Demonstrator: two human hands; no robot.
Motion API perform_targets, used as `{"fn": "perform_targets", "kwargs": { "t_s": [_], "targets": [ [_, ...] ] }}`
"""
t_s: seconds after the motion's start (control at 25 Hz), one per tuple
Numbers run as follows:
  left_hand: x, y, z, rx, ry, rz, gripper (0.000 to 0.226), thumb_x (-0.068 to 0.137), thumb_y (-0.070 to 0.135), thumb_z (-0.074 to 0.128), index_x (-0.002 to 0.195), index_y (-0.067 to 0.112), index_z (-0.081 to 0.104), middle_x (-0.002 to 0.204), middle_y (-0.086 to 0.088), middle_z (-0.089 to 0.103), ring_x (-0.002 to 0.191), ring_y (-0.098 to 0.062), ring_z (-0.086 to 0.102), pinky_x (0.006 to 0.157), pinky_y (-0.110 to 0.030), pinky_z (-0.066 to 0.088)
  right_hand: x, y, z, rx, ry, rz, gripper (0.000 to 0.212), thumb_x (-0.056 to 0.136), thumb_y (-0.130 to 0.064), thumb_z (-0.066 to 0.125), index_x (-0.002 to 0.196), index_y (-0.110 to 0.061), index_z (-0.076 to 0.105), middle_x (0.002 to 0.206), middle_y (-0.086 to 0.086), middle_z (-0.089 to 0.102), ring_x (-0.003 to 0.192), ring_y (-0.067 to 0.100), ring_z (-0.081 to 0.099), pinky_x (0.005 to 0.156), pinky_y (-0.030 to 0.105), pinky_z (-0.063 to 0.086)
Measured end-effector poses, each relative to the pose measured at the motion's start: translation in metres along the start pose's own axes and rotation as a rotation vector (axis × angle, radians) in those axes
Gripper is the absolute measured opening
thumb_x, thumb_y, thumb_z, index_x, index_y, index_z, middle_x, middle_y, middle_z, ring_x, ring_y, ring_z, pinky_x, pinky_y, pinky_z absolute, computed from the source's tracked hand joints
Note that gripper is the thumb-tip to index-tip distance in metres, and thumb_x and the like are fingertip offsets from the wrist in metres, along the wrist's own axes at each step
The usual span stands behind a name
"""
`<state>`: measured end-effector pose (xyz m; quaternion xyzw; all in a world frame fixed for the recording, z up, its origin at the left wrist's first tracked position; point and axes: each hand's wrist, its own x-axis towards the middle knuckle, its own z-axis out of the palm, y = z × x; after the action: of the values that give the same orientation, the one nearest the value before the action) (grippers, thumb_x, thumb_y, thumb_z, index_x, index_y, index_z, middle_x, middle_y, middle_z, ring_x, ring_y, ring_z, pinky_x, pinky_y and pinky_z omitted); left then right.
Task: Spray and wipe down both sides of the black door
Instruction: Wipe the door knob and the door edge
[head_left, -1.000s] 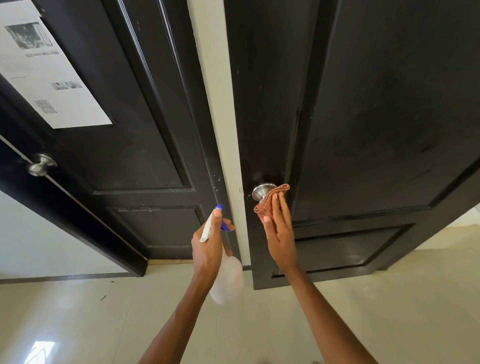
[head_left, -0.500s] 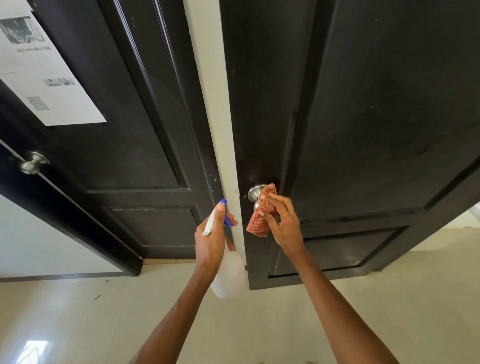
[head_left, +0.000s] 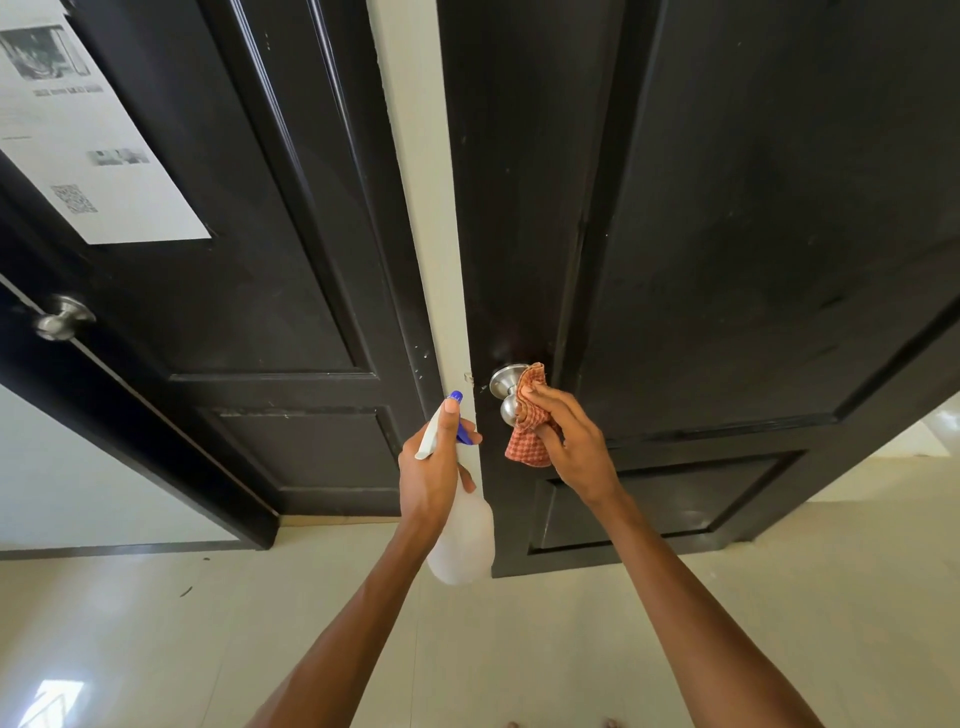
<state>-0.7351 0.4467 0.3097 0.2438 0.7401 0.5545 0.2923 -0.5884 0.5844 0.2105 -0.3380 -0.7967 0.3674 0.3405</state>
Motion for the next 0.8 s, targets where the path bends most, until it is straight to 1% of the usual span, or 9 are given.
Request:
{"fn": "perform_targets", "kwargs": {
  "t_s": [0.08,0.12,0.24,0.32,0.44,0.48,0.6,0.72,0.8],
  "targets": [
    [-0.003,-0.001,-0.001,-0.001,0.002,0.0,0.04,0.101,0.051,0.042,0.077,0.025,0.061,0.084,0.008,0.063,0.069,-0.015,0.058,0.059,-0.021,0.048,-0.005,-0.001,0.005,0.042,0.015,0.006,0.055,0.104,-0.012,0.058,0.149,-0.041,0.043,0.156,-0.015,0.041,0.136,-0.012,0.04,0.105,0.012,0.044],
    [-0.004,-0.001,-0.002,-0.007,0.003,0.002,0.04,0.102,0.05,0.042,0.076,0.025,0.06,0.083,0.009,0.062,0.068,-0.015,0.058,0.057,-0.021,0.048,-0.005,-0.002,0.007,0.051,0.022,0.004,0.056,0.105,-0.013,0.058,0.151,-0.04,0.042,0.158,-0.015,0.04,0.139,-0.011,0.039,0.106,0.013,0.043],
    [-0.005,-0.002,-0.005,-0.022,0.017,0.008,0.04,0.102,0.049,0.043,0.075,0.025,0.06,0.081,0.007,0.062,0.067,-0.015,0.058,0.055,-0.019,0.049,-0.001,-0.003,0.016,-0.001,0.065,-0.013,0.058,0.102,-0.017,0.062,0.153,-0.034,0.043,0.16,-0.011,0.041,0.143,0.007,0.042,0.112,0.029,0.043],
    [-0.003,-0.003,-0.007,-0.029,0.021,0.001,0.04,0.101,0.05,0.043,0.075,0.026,0.061,0.082,0.007,0.063,0.071,-0.016,0.059,0.059,-0.02,0.049,0.0,-0.01,0.026,-0.057,0.134,-0.019,0.055,0.102,-0.019,0.064,0.152,-0.031,0.046,0.156,-0.007,0.046,0.139,0.014,0.046,0.11,0.034,0.044],
    [-0.001,-0.003,-0.008,-0.037,0.031,-0.007,0.044,0.097,0.056,0.042,0.075,0.025,0.064,0.083,0.006,0.066,0.075,-0.018,0.061,0.069,-0.029,0.055,0.009,-0.022,0.036,-0.351,0.288,-0.179,0.042,0.102,-0.025,0.061,0.143,-0.015,0.059,0.144,0.005,0.061,0.133,0.029,0.054,0.111,0.044,0.045],
    [0.0,-0.002,-0.008,-0.04,0.036,-0.01,0.044,0.097,0.057,0.042,0.075,0.025,0.064,0.083,0.006,0.066,0.076,-0.018,0.061,0.073,-0.034,0.057,0.013,-0.025,0.037,-0.476,0.297,-0.252,0.041,0.101,-0.028,0.059,0.139,-0.012,0.063,0.14,0.007,0.063,0.133,0.032,0.055,0.113,0.047,0.044],
    [0.002,0.002,-0.01,-0.054,0.072,-0.036,0.037,0.1,0.052,0.044,0.075,0.03,0.058,0.082,0.008,0.062,0.076,-0.017,0.059,0.084,-0.044,0.056,0.027,-0.036,0.041,-0.746,0.153,-0.315,0.044,0.092,-0.032,0.07,0.131,-0.011,0.067,0.136,0.007,0.066,0.137,0.035,0.052,0.117,0.052,0.036],
    [0.006,0.002,-0.013,-0.042,0.081,-0.028,0.038,0.1,0.052,0.043,0.076,0.028,0.061,0.081,0.006,0.062,0.076,-0.016,0.059,0.086,-0.042,0.054,0.035,-0.051,0.045,-0.93,-0.095,-0.274,0.046,0.088,-0.032,0.072,0.129,-0.013,0.068,0.139,0.007,0.065,0.143,0.033,0.047,0.122,0.049,0.027],
    [0.008,0.002,-0.014,-0.042,0.08,-0.033,0.037,0.1,0.053,0.043,0.08,0.029,0.062,0.083,0.006,0.062,0.077,-0.015,0.059,0.086,-0.04,0.051,0.038,-0.055,0.045,-1.022,-0.183,-0.327,0.043,0.089,-0.032,0.071,0.127,-0.013,0.07,0.139,0.008,0.065,0.142,0.032,0.048,0.123,0.047,0.028]
  ]
}}
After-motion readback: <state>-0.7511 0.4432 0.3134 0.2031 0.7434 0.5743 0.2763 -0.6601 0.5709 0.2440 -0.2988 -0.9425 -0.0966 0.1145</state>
